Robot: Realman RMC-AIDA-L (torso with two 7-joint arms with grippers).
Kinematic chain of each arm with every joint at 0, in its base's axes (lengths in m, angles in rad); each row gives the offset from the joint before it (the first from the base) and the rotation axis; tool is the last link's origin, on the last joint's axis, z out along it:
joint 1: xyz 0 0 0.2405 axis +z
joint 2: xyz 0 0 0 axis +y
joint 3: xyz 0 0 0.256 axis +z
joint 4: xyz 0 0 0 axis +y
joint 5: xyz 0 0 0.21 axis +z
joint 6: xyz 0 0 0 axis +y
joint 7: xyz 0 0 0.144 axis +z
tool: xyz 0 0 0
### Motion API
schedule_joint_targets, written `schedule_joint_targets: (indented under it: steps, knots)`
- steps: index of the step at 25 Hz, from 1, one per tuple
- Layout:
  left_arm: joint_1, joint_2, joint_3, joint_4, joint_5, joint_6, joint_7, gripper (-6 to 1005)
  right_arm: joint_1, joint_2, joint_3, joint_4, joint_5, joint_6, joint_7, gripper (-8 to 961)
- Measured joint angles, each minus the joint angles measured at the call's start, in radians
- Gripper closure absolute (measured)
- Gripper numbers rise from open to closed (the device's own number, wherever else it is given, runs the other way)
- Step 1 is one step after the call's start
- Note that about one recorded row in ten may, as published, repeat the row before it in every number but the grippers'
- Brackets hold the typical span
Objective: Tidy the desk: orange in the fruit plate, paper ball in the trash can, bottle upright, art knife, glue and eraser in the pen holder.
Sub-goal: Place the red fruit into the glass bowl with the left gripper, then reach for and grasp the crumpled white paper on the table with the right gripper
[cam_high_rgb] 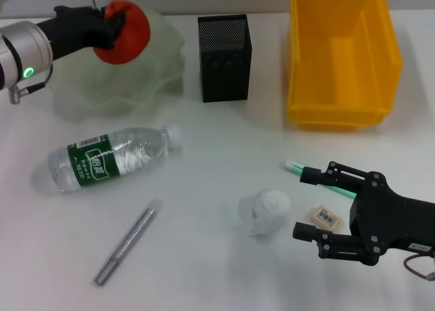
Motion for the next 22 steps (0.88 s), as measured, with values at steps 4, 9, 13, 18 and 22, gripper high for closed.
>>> schedule_joint_targets:
  steps: [4,9,13,18,22]
  knots:
    - [-0.012,0.0,0.001,-0.023,0.031,0.001,0.009,800,0.006,0.0,0.0,0.0,0.0,0.008,0.0,154]
    - [-0.01,-0.002,0.003,-0.021,0.039,0.005,0.004,691,0.014,0.0,0.0,0.001,0.0,0.011,0.0,154]
    - [-0.003,-0.003,0.003,-0.01,0.034,0.022,0.002,550,0.015,0.0,0.0,0.001,0.0,0.011,0.0,154]
    - [0.027,-0.003,-0.008,0.04,-0.006,0.221,0.004,317,0.012,0.0,0.011,0.002,0.0,0.012,0.001,155]
    - [0.081,0.003,-0.011,0.076,-0.077,0.455,0.023,248,-0.011,-0.001,0.031,0.003,0.0,0.01,0.001,155]
